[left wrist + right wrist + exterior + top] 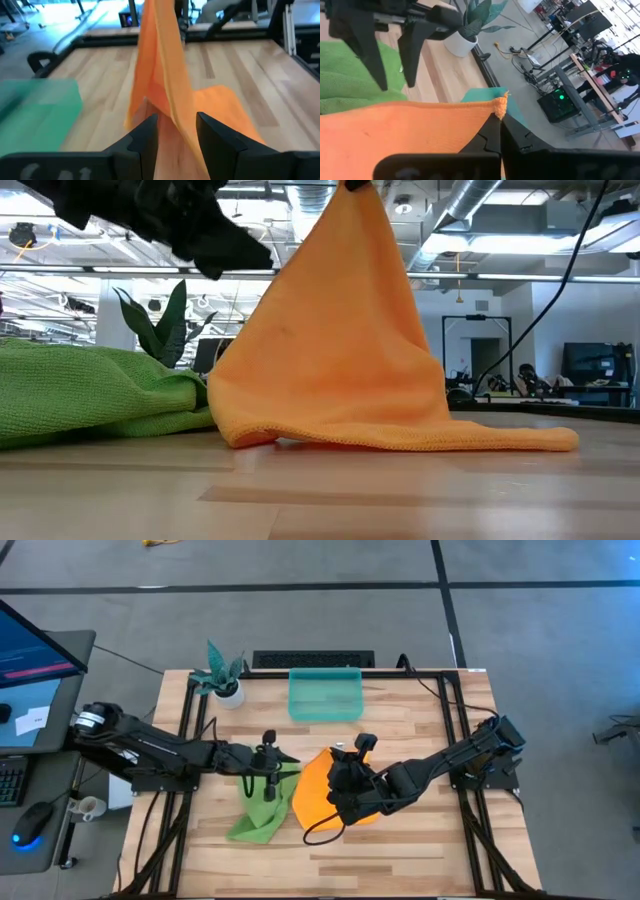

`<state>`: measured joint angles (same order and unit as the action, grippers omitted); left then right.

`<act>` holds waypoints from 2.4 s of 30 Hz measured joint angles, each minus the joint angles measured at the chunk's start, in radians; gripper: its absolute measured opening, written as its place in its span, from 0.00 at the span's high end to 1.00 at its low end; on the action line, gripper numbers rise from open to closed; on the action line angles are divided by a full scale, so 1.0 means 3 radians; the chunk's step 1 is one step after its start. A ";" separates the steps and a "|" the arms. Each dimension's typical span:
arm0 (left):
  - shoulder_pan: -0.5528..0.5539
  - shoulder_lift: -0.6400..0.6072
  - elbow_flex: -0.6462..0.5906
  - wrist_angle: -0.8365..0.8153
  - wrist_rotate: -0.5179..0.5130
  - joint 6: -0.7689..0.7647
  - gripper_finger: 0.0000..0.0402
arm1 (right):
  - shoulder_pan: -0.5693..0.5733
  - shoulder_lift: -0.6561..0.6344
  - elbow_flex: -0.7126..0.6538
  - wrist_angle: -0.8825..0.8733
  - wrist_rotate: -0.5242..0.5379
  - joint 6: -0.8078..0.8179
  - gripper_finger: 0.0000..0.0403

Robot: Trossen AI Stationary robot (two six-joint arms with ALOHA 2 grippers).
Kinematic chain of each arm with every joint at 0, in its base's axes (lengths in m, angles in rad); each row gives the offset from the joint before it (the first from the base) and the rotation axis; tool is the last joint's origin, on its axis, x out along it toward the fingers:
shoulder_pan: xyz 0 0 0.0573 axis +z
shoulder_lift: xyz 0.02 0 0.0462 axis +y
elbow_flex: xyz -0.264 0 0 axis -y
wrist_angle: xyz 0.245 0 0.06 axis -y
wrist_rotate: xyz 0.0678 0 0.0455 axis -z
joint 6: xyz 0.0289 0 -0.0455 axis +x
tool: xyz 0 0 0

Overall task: Roll microfiber towels into tight, uniform cylinder then place into a basket
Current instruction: Roll the orange microfiber cloth

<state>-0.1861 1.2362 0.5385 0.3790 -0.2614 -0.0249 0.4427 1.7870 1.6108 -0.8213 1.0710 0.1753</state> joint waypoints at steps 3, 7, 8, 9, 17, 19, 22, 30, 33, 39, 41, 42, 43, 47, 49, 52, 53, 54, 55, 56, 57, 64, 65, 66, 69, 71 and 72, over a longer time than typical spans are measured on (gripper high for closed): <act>0.0000 0.0166 0.0001 0.0196 0.0010 0.0005 0.69 | 0.0000 0.0000 0.0000 0.0002 0.0000 -0.0001 0.97; 0.0000 0.0332 0.0001 0.0417 -0.0019 0.0059 0.69 | 0.0000 0.0000 0.0000 0.0003 0.0001 -0.0003 0.97; 0.0002 0.0360 0.0000 0.0466 -0.0029 0.0059 0.69 | 0.0000 0.0000 0.0000 0.0002 0.0001 -0.0003 0.97; 0.0005 0.0383 0.0002 0.0508 -0.0029 0.0061 0.69 | 0.0000 0.0000 0.0000 0.0002 0.0001 -0.0003 0.97; 0.0049 0.0426 0.0001 0.0419 0.0005 -0.0068 0.69 | 0.0008 0.0000 0.0000 -0.0003 0.0004 -0.0003 0.97; 0.0046 0.0426 0.0001 0.0340 0.0098 -0.0073 0.69 | 0.0008 0.0000 0.0000 -0.0005 0.0003 -0.0003 0.97; 0.0046 0.0426 0.0001 0.0263 0.0273 -0.0158 0.69 | 0.0007 0.0000 0.0000 -0.0010 0.0008 -0.0003 0.97; 0.0046 0.0426 0.0002 -0.0059 0.0923 -0.0346 0.69 | -0.0007 0.0000 0.0000 -0.0013 0.0011 -0.0005 0.97; 0.0042 0.0426 0.0001 -0.0179 0.0971 -0.0436 0.69 | -0.0039 0.0000 0.0000 -0.0007 0.0013 -0.0009 0.97; 0.0001 0.0474 0.0001 -0.0253 0.0973 -0.0498 0.69 | -0.0094 0.0000 0.0000 0.0107 0.0100 -0.0109 0.96; -0.0006 0.0535 0.0003 -0.0230 0.0974 -0.0465 0.69 | -0.0080 0.0000 0.0000 0.0235 0.0100 -0.0233 0.97; -0.0006 0.0562 0.0003 -0.0249 0.0973 -0.0447 0.69 | -0.0061 0.0000 0.0000 0.0284 0.0100 -0.0283 0.97; -0.0006 0.0585 0.0001 -0.0256 0.0973 -0.0435 0.69 | -0.0045 0.0000 -0.0001 0.0332 0.0100 -0.0332 0.97; -0.0004 0.0671 0.0001 -0.0171 0.1037 -0.0430 0.69 | 0.0028 0.0000 -0.0001 0.0367 0.0102 -0.0377 0.97; -0.0004 0.0701 0.0001 -0.0074 0.1169 -0.0430 0.69 | 0.0065 0.0000 -0.0001 0.0405 0.0159 -0.0486 0.97; -0.0011 0.0707 0.0013 -0.0060 0.1380 -0.0430 0.69 | 0.0123 0.0000 0.0032 0.0503 0.0239 -0.0670 0.97; -0.0011 0.0707 0.0025 -0.0054 0.1408 -0.0430 0.69 | 0.0145 0.0000 0.0062 0.0503 0.0238 -0.0697 0.97; -0.0011 0.0707 0.0035 -0.0027 0.1418 -0.0431 0.69 | 0.0165 0.0000 0.0098 0.0506 0.0238 -0.0711 0.98; -0.0011 0.0707 0.0050 -0.0001 0.1442 -0.0430 0.69 | 0.0183 0.0000 0.0127 0.0512 0.0243 -0.0736 0.98; -0.0011 0.0707 0.0064 0.0018 0.1472 -0.0430 0.69 | 0.0204 0.0000 0.0149 0.0511 0.0261 -0.0757 0.98; -0.0014 0.0707 0.0075 0.0017 0.1509 -0.0430 0.69 | 0.0219 0.0000 0.0172 0.0504 0.0273 -0.0762 0.98; -0.0095 0.0707 0.0079 0.0097 0.1970 -0.0409 0.69 | 0.0259 0.0000 0.0284 0.0498 0.0468 -0.0939 0.97; -0.0106 0.0707 0.0079 0.0106 0.1997 -0.0370 0.69 | 0.0256 0.0000 0.0296 0.0498 0.0469 -0.0941 0.97; -0.0121 0.0707 0.0078 0.0112 0.1997 -0.0329 0.69 | 0.0256 0.0000 0.0304 0.0498 0.0469 -0.0940 0.97; -0.0131 0.0707 0.0078 0.0119 0.1987 -0.0264 0.69 | 0.0256 0.0000 0.0310 0.0498 0.0468 -0.0940 0.97; -0.0131 0.0707 0.0079 0.0131 0.1980 -0.0258 0.69 | 0.0256 0.0000 0.0312 0.0499 0.0473 -0.0939 0.97; -0.0130 0.0707 0.0079 0.0131 0.1978 -0.0258 0.69 | 0.0250 0.0000 0.0312 0.0508 0.0482 -0.0939 0.97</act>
<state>-0.2252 1.4483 0.5621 0.4183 0.3320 -0.1024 0.5176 1.7870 1.7042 -0.6688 1.2155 -0.1065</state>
